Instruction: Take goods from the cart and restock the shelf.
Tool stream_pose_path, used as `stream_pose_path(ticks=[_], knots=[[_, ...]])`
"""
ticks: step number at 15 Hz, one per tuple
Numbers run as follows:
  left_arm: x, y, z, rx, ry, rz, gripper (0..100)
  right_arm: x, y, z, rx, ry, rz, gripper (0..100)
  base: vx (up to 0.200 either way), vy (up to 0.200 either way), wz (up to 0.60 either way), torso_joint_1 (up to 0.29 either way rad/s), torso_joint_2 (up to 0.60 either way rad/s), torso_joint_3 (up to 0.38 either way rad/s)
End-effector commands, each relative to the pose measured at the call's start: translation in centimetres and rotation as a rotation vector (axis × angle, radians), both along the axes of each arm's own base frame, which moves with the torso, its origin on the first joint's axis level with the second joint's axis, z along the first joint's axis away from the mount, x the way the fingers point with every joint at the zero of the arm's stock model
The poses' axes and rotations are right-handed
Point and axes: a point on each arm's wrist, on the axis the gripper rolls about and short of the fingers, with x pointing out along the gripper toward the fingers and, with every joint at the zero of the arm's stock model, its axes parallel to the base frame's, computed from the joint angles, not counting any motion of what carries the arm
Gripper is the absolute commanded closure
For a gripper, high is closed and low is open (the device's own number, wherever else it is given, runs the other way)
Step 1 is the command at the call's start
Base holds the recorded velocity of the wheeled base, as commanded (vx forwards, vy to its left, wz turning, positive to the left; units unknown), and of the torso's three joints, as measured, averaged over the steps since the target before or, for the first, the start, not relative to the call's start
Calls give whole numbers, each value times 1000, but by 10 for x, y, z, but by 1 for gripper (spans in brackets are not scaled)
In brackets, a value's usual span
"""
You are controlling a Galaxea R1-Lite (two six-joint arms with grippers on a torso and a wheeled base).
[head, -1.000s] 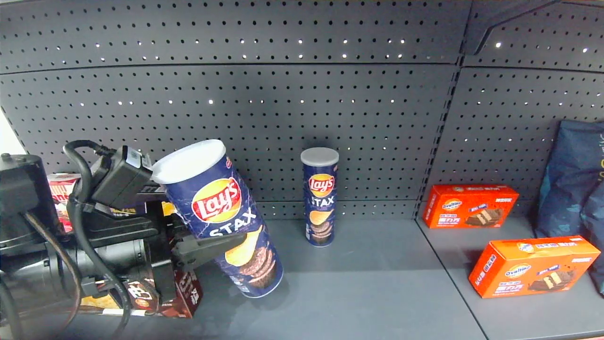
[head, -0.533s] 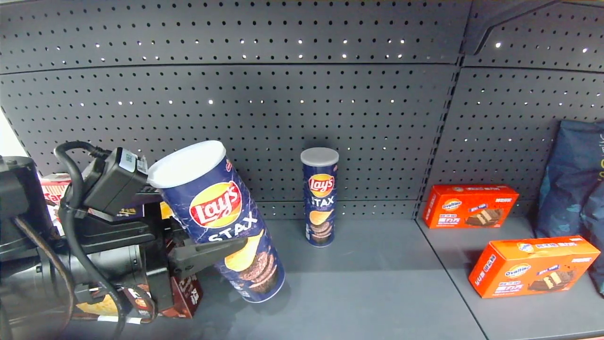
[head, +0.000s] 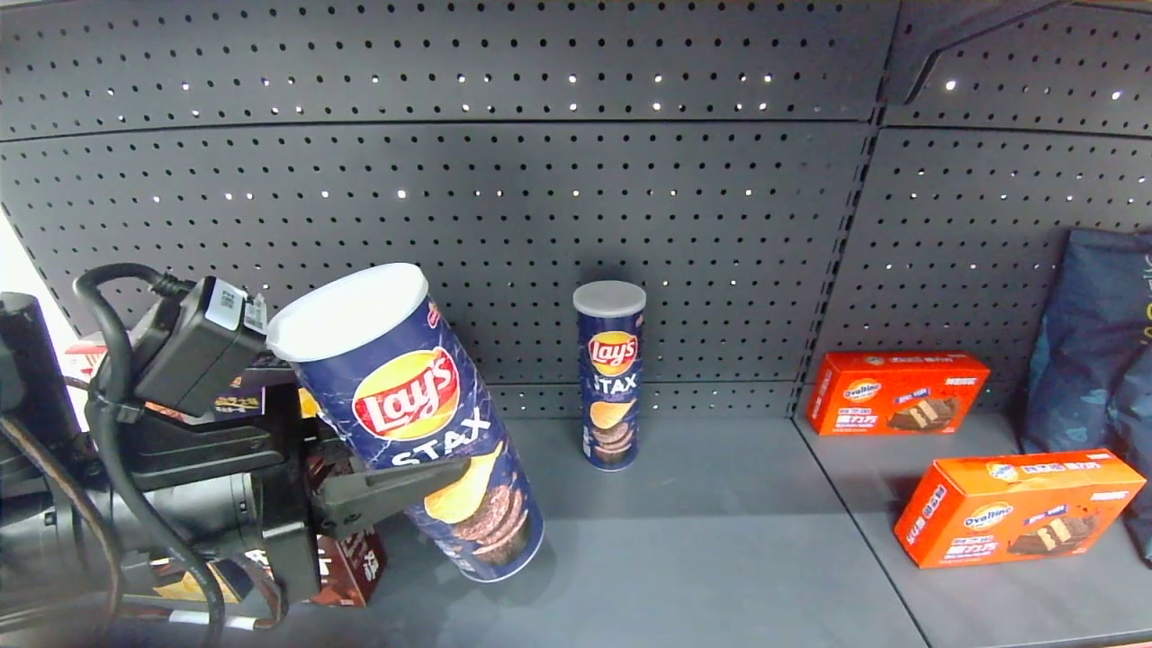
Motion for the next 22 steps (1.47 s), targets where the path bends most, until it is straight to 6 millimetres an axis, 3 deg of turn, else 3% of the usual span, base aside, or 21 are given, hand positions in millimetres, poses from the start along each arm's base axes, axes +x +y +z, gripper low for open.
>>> stream_pose_path(ticks=[1, 5, 8, 9, 10, 12, 17, 22], knots=[[-2, -4, 3, -5, -12, -21, 100, 54, 24, 7, -30, 111, 110, 0, 0, 0, 0, 0, 0, 0], [-2, -4, 3, -5, -13, -23, 100, 100, 57, 1, 10, 159, 204, 0, 0, 0, 0, 0, 0, 0], [-2, -4, 2, -4, -6, -23, 100, 138, 74, 12, 15, 156, 200, 0, 0, 0, 0, 0, 0, 0], [-2, -4, 2, -4, -6, -23, 100, 139, 74, 12, 16, 154, 201, 0, 0, 0, 0, 0, 0, 0], [-2, -4, 1, -2, -2, -24, 100, 167, 86, 15, 23, 134, 207, 0, 0, 0, 0, 0, 0, 0], [-1, -4, 1, -2, -2, -24, 100, 190, 99, 11, 38, 107, 277, 0, 0, 0, 0, 0, 0, 0], [-2, -4, 0, -2, 2, -21, 100, 215, 138, -6, 45, 93, 388, 0, 0, 0, 0, 0, 0, 0], [-1, -4, 0, -1, 4, -21, 100, 233, 153, -21, 73, 30, 516, 0, 0, 0, 0, 0, 0, 0]])
